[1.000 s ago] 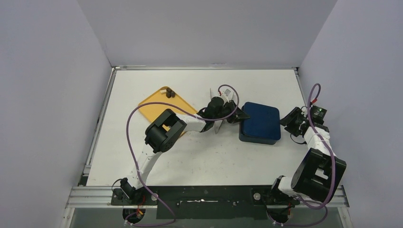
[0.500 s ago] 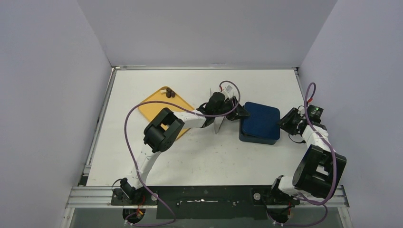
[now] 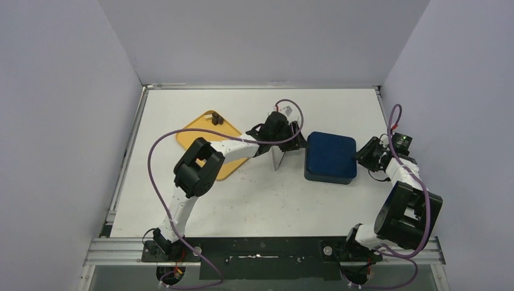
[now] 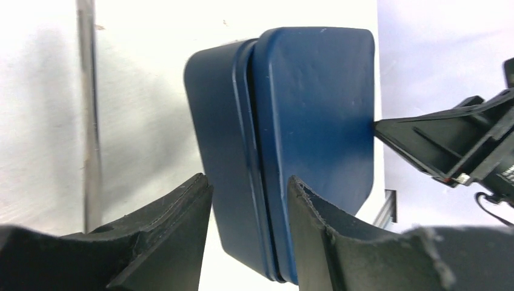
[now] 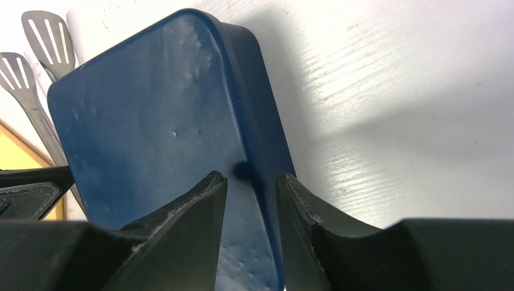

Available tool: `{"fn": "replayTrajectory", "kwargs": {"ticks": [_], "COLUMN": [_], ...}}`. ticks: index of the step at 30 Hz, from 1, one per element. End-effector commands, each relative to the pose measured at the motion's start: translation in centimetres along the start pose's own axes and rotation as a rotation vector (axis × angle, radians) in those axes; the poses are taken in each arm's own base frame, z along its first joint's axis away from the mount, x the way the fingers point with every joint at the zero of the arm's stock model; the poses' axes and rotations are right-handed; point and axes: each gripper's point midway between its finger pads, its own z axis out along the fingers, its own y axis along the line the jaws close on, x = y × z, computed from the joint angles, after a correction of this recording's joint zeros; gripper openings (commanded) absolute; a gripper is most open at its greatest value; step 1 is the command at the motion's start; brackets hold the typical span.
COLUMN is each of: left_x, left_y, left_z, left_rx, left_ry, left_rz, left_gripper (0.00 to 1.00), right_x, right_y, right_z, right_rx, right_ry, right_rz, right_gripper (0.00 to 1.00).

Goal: Pack the chocolate
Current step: Close the box lid on the packing box.

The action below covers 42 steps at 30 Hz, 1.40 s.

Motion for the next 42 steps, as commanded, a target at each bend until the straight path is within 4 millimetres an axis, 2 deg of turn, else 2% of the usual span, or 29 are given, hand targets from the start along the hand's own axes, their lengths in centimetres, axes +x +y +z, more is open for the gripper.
{"fn": "replayTrajectory", "kwargs": {"ticks": [1, 5, 8, 13, 20, 26, 28, 35, 42], "left_x": [-3.1, -2.9, -2.2, -1.2, -0.8, -0.2, 0.1, 0.7, 1.4], "left_y": [-2.0, -3.4, -3.7, -3.4, -2.7, -2.4, -2.3, -3.3, -2.9], "left_z": [-2.4, -1.7, -0.7, 0.6, 1.3, 2.1, 2.3, 2.3, 2.2], "left_rx": [-0.016, 0.071, 0.107, 0.125, 0.102, 0.111, 0.112, 0.134, 0.112], "left_ry": [-0.081, -0.051, -0.005, 0.037, 0.053, 0.077, 0.091, 0.111, 0.140], "left_rz": [0.094, 0.119, 0.129, 0.124, 0.144, 0.151, 0.148, 0.172, 0.186], "left_gripper": [0.48, 0.51, 0.52, 0.52, 0.52, 0.49, 0.47, 0.42, 0.43], "right_x": [-2.5, -3.5, -3.9, -4.3, -4.5, -3.7, -3.2, -1.8, -1.5], "right_y": [1.0, 1.2, 1.3, 0.9, 1.3, 2.2, 2.5, 2.8, 3.6], "right_z": [-0.7, -1.1, -0.8, 0.0, 1.5, 2.6, 2.7, 2.7, 2.6], "right_rx": [-0.005, 0.004, 0.005, 0.019, 0.008, -0.028, -0.043, -0.071, -0.068], "right_ry": [-0.062, -0.091, -0.089, -0.076, -0.049, -0.019, -0.009, 0.038, 0.059], "right_rz": [-0.060, -0.059, -0.062, -0.070, -0.090, -0.138, -0.156, -0.192, -0.220], "right_gripper": [0.38, 0.48, 0.48, 0.38, 0.34, 0.16, 0.12, 0.11, 0.12]}}
